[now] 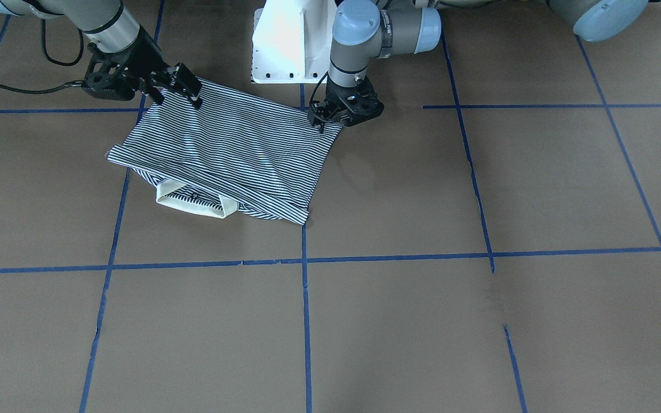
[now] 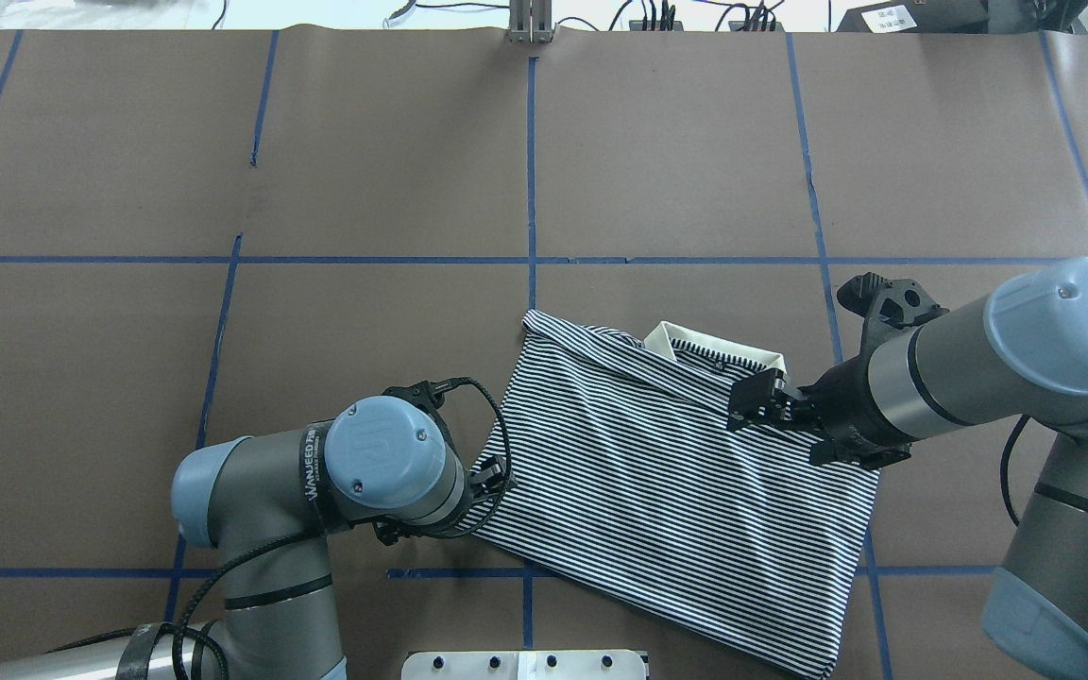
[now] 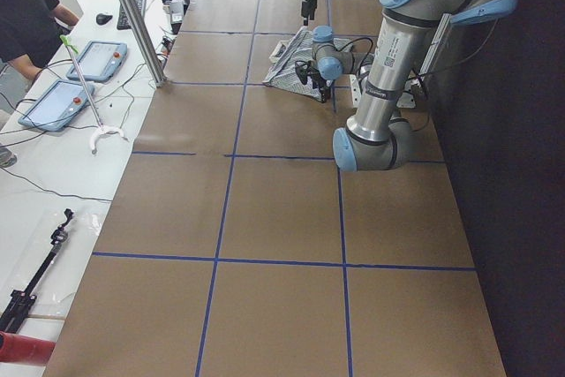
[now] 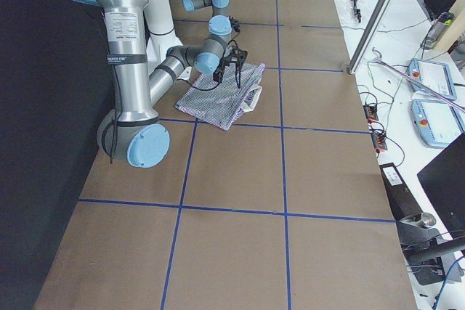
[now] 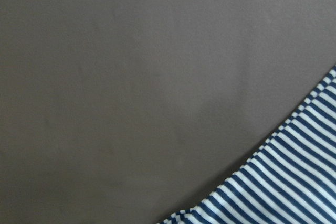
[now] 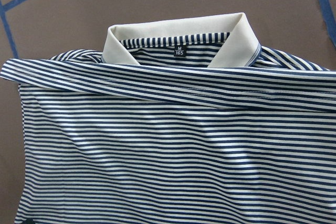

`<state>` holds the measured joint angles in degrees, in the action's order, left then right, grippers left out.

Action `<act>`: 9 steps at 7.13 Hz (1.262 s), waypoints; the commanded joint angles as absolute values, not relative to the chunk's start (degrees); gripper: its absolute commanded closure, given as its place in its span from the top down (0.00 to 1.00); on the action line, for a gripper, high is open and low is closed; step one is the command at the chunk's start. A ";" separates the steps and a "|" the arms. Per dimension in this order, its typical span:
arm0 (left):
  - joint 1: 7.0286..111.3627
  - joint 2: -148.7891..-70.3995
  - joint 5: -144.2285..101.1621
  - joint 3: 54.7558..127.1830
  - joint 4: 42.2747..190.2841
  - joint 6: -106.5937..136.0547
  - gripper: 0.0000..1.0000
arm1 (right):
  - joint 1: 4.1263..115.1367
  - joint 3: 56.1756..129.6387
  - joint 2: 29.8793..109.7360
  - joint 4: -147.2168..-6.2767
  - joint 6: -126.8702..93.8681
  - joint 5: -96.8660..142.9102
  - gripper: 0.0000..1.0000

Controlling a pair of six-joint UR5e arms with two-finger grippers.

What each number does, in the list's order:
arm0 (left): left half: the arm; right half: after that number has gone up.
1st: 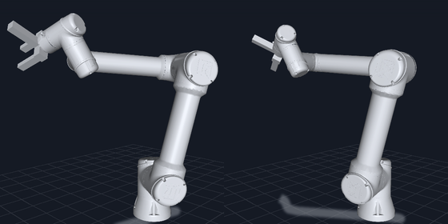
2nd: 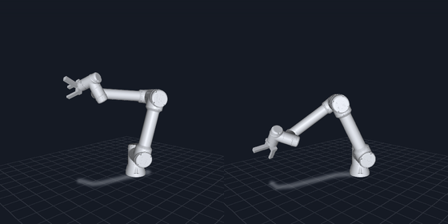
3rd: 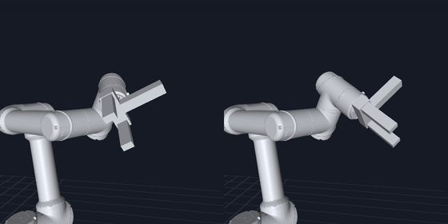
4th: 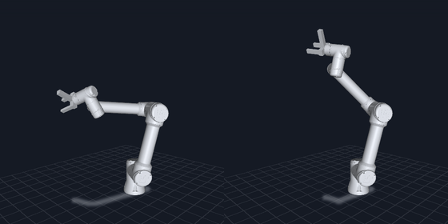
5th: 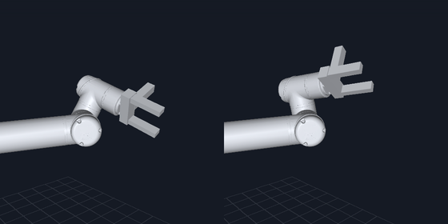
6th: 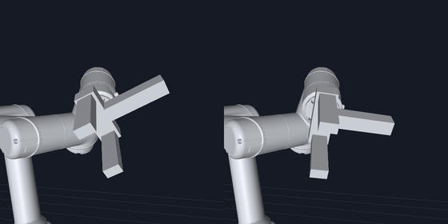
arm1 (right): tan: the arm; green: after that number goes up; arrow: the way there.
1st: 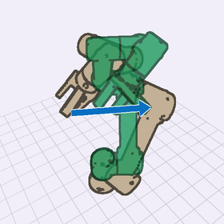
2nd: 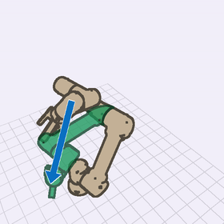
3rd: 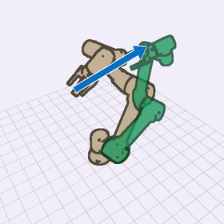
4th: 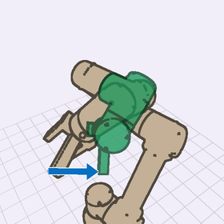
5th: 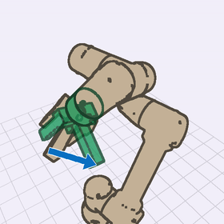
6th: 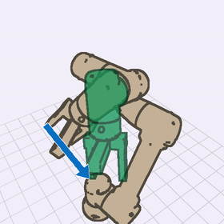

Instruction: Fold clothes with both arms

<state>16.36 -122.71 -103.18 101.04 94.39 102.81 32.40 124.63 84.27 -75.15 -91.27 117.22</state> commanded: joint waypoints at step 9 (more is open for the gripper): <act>15.91 -122.96 -101.60 101.07 95.71 102.31 0.00 | 33.40 124.63 84.29 -75.15 -91.32 117.25 1.00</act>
